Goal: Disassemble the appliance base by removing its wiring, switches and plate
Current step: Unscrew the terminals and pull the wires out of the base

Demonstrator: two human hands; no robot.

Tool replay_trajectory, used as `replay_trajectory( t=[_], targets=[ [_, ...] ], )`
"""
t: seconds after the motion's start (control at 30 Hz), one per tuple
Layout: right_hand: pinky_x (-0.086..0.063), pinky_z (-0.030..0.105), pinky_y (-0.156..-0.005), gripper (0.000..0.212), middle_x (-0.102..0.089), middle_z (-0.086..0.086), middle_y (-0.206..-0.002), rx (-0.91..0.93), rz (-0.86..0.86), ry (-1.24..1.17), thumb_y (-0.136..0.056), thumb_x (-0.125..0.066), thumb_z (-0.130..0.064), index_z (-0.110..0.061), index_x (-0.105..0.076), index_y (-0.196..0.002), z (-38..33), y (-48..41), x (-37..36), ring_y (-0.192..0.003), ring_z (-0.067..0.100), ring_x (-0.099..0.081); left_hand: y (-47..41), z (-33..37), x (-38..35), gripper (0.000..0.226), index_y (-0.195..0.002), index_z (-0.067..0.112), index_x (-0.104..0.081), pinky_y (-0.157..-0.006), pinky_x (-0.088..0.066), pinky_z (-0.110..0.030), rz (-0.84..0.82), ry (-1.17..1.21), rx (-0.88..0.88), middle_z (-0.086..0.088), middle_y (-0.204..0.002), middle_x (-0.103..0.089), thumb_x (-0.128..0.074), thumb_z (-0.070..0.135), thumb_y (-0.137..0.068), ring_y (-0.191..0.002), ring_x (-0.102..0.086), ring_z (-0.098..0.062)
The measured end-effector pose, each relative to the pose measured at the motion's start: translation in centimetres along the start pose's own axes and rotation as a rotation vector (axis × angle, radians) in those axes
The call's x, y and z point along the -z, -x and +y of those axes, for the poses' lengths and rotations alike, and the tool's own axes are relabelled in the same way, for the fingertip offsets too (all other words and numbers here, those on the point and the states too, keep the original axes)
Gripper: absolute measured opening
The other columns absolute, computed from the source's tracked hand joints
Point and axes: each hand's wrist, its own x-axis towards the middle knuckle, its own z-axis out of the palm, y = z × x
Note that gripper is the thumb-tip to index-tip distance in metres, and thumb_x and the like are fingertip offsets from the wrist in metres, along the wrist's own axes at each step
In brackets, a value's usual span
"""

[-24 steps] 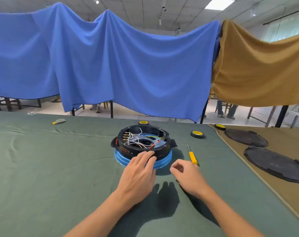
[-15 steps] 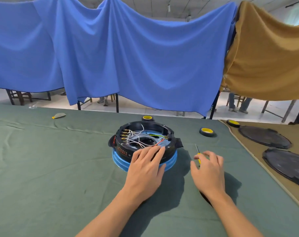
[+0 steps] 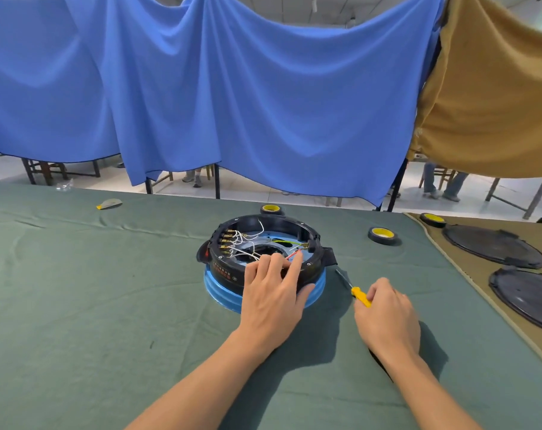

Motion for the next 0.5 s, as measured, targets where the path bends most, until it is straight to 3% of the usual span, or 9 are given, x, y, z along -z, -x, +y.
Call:
replay_trajectory(
  t=[0.1,0.23,0.4,0.5],
  targets=[
    [-0.042,0.037,-0.06,0.016,-0.052,0.004,-0.081,-0.02,0.029,-0.104,-0.095,-0.053,-0.023,-0.016,-0.04,-0.089,0.1,0.1,0.0,-0.078,0.031,-0.051,-0.1,-0.4,-0.8,0.035,-0.108,0.019,-0.069,-0.082,-0.031,-0.032,0.038,0.052,-0.01,0.005,-0.095,-0.061,-0.058,0.043,-0.084,-0.089,-0.056,-0.019],
    [-0.037,0.038,-0.069,0.014,-0.053,0.005,-0.091,-0.03,0.015,-0.264,-0.097,-0.052,-0.024,-0.014,-0.043,-0.102,0.3,-0.1,0.0,-0.084,0.026,-0.044,-0.6,-2.4,-0.9,0.032,-0.1,0.021,-0.072,-0.084,-0.03,-0.03,0.067,0.21,-0.008,0.008,-0.095,-0.064,-0.056,0.044,-0.086,-0.091,-0.057,-0.016],
    [-0.03,0.035,-0.073,0.007,-0.055,0.002,-0.085,-0.075,0.021,-0.3,-0.098,-0.051,-0.024,-0.018,-0.048,-0.101,0.5,-0.3,-0.1,-0.088,0.028,-0.044,-1.5,-5.0,0.0,0.034,-0.076,0.028,-0.077,-0.085,-0.024,-0.025,0.054,0.636,0.194,0.017,-0.078,-0.062,-0.051,0.046,-0.09,-0.086,-0.053,-0.004],
    [-0.032,0.035,-0.072,0.009,-0.055,-0.003,-0.077,-0.071,-0.018,-0.254,-0.097,-0.052,-0.027,-0.019,-0.051,-0.1,0.5,-0.3,-0.1,-0.09,0.032,-0.051,-1.8,-5.9,0.3,0.04,-0.069,0.026,-0.077,-0.089,-0.025,-0.024,0.037,0.799,0.274,0.013,-0.074,-0.062,-0.049,0.044,-0.091,-0.087,-0.053,-0.008]
  ],
)
